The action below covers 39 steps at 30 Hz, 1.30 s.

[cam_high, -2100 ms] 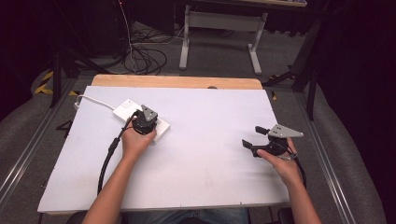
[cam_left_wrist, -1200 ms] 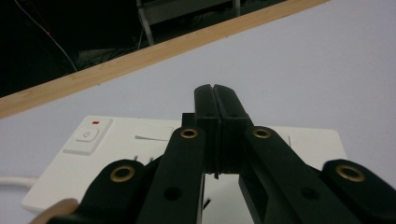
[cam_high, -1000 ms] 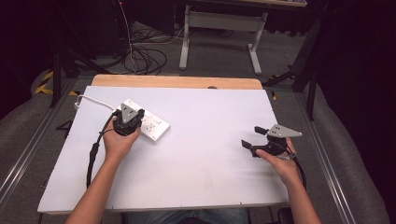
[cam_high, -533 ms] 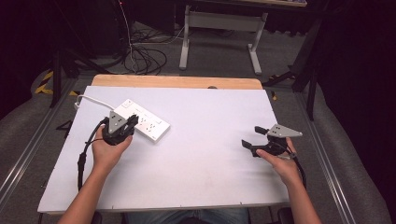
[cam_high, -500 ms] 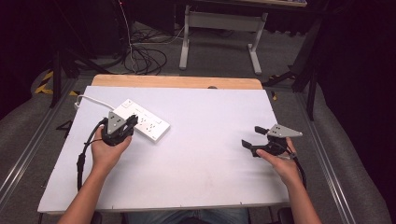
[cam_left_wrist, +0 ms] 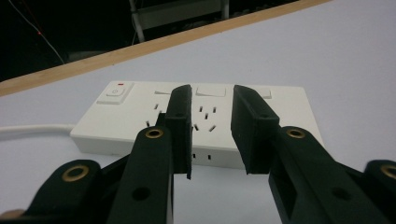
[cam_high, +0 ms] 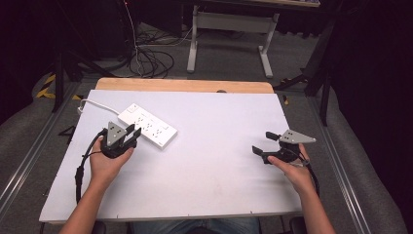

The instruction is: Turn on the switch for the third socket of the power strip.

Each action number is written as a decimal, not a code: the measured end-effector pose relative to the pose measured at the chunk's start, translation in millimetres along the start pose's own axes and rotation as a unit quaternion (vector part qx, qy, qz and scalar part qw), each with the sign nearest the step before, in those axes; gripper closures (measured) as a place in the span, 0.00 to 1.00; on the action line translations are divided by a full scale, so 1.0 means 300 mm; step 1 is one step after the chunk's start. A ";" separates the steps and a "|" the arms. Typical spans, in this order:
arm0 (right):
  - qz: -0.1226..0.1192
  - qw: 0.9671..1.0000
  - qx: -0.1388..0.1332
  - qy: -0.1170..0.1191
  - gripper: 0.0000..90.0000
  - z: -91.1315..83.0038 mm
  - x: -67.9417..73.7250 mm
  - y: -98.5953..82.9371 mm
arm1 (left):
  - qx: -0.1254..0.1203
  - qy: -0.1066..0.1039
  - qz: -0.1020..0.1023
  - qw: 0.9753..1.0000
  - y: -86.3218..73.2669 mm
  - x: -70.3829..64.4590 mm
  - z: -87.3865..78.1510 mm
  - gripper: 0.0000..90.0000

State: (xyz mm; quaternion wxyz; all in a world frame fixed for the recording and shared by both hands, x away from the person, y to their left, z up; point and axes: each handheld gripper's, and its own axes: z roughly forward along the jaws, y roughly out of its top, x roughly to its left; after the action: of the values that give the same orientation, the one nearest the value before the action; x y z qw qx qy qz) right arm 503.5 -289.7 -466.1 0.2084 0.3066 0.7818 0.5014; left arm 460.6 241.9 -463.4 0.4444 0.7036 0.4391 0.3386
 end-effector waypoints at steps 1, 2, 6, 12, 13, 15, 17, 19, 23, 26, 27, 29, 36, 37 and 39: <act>0.001 1.000 0.000 0.000 0.17 -0.001 -0.001 0.000 | -0.001 -0.001 -0.001 1.000 -0.001 0.001 -0.005 0.75; 0.002 1.000 -0.002 0.000 0.17 -0.002 -0.001 0.001 | -0.001 -0.001 -0.002 1.000 -0.002 0.001 -0.009 0.74; 0.000 1.000 -0.001 0.000 0.17 -0.002 -0.001 0.001 | -0.003 -0.002 -0.004 1.000 -0.009 0.002 -0.029 0.71; 0.000 1.000 -0.003 0.000 0.17 -0.006 -0.002 0.003 | -0.003 -0.002 -0.007 1.000 -0.016 -0.002 -0.041 0.68; 0.000 1.000 -0.003 0.000 0.17 -0.006 -0.001 0.003 | -0.005 -0.002 -0.008 1.000 -0.015 -0.002 -0.042 0.68; -0.002 1.000 -0.004 0.000 0.17 -0.005 -0.002 0.003 | -0.007 -0.002 -0.006 1.000 -0.014 -0.005 -0.043 0.67; 0.001 1.000 -0.002 0.000 0.17 -0.005 -0.002 0.002 | -0.007 -0.005 -0.006 1.000 -0.013 -0.007 -0.045 0.64; 0.000 1.000 -0.002 -0.001 0.17 -0.003 -0.002 0.002 | -0.009 -0.005 -0.008 1.000 -0.012 -0.008 -0.048 0.64; 0.000 1.000 -0.003 0.000 0.17 -0.003 0.000 0.002 | -0.011 -0.006 -0.007 1.000 -0.015 -0.014 -0.057 0.62; 0.001 1.000 -0.003 0.000 0.17 -0.004 0.000 0.002 | -0.009 -0.005 -0.010 1.000 -0.021 -0.017 -0.066 0.61; 0.001 1.000 -0.003 0.000 0.17 -0.003 0.000 0.002 | -0.009 -0.005 -0.011 1.000 -0.021 -0.018 -0.067 0.60; 0.000 1.000 -0.001 0.000 0.17 -0.003 0.002 0.002 | -0.012 -0.004 -0.014 1.000 -0.020 -0.017 -0.069 0.60; 0.001 1.000 -0.002 -0.001 0.16 -0.005 0.000 0.002 | -0.015 -0.005 -0.020 1.000 -0.017 -0.019 -0.071 0.48; 0.001 1.000 -0.002 0.000 0.16 -0.005 0.000 0.002 | -0.016 -0.004 -0.021 1.000 -0.016 -0.018 -0.071 0.45; 0.000 1.000 -0.003 -0.001 0.16 -0.005 0.000 0.003 | -0.016 -0.005 -0.026 1.000 -0.015 -0.016 -0.072 0.37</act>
State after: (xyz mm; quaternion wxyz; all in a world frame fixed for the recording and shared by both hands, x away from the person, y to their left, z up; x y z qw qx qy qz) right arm 502.8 -290.3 -464.8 0.2095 0.3064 0.7802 0.5035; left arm 438.4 245.6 -459.9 0.4666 0.6862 0.4496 0.3306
